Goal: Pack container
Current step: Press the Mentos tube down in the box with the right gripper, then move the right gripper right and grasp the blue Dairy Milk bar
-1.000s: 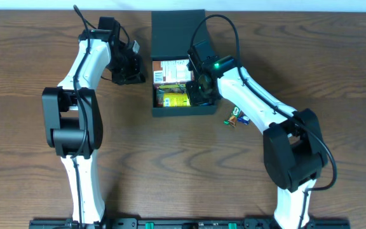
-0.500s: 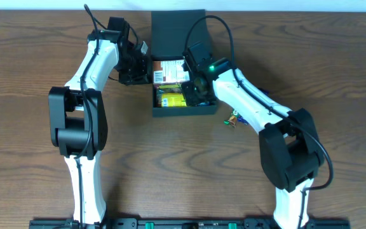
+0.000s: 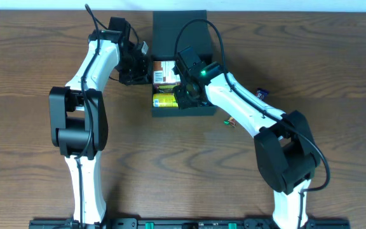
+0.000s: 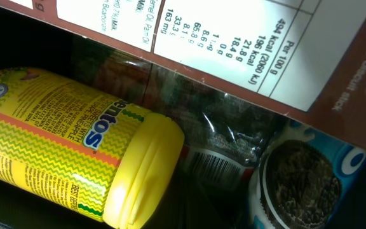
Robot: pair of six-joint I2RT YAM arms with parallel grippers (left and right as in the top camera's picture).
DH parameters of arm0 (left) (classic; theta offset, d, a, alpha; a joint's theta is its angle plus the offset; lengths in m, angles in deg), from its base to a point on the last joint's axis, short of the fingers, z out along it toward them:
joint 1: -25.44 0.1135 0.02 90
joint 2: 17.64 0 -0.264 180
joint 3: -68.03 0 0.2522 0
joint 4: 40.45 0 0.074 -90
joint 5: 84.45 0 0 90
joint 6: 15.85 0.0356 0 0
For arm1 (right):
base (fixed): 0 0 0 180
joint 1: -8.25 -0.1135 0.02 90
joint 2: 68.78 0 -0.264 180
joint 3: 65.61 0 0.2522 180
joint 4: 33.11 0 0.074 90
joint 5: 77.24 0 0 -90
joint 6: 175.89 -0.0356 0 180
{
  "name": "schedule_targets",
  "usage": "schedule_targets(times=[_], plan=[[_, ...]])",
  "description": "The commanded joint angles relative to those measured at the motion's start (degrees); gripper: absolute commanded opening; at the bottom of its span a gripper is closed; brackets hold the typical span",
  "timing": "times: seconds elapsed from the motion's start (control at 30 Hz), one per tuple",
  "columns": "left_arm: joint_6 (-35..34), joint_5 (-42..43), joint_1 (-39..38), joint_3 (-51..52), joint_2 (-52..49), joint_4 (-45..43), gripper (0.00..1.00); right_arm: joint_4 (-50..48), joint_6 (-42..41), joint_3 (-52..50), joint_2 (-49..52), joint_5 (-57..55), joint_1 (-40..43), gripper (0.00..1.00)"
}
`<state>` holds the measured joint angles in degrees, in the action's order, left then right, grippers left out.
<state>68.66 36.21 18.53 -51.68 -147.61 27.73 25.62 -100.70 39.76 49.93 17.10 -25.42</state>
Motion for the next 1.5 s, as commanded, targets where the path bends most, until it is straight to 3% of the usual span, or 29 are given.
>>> schedule_targets(times=[0.0, 0.3, 0.33, 0.37, 0.4, 0.6, 0.77, 0.97, 1.47], plan=[[1.0, 0.3, -0.9, 0.4, 1.9, 0.2, 0.06, 1.1, 0.4, 1.5, 0.2, 1.9, -0.4, 0.01], [1.0, -1.2, -0.8, 0.4, 1.9, 1.1, 0.06, 4.5, -1.0, 12.4, -9.6, -3.2, 5.1, 0.02], [1.0, -1.2, -0.8, 0.4, 1.9, 1.1, 0.06, 4.4, -1.0, 12.9, -11.0, -4.8, 6.1, 0.15], [1.0, -1.2, -0.8, 0.4, 1.9, 1.2, 0.06, 4.1, -1.0, 13.0, -12.5, -6.7, 7.3, 0.34], [1.0, -1.2, -0.8, 0.4, 1.9, 1.2, 0.06, 4.1, -1.0, 13.0, -13.6, -8.4, 8.6, 0.42], [1.0, -1.2, -0.8, 0.4, 1.9, 1.1, 0.06, 7.1, -1.0, 13.0, -15.8, -6.6, 14.8, 0.48], [0.8, -1.2, -0.8, 0.4, 1.9, 1.0, 0.06, 10.0, -3.1, 10.5, -14.0, -14.2, 17.3, 0.63], [0.8, -1.2, -0.8, 0.4, 1.9, 1.1, 0.06, 13.4, -16.2, 6.3, -8.9, -14.2, 21.6, 0.64], [0.8, -1.2, -0.8, 0.4, 1.9, 1.1, 0.06, 17.2, -24.9, 5.7, 2.4, -12.6, 27.9, 0.56]])
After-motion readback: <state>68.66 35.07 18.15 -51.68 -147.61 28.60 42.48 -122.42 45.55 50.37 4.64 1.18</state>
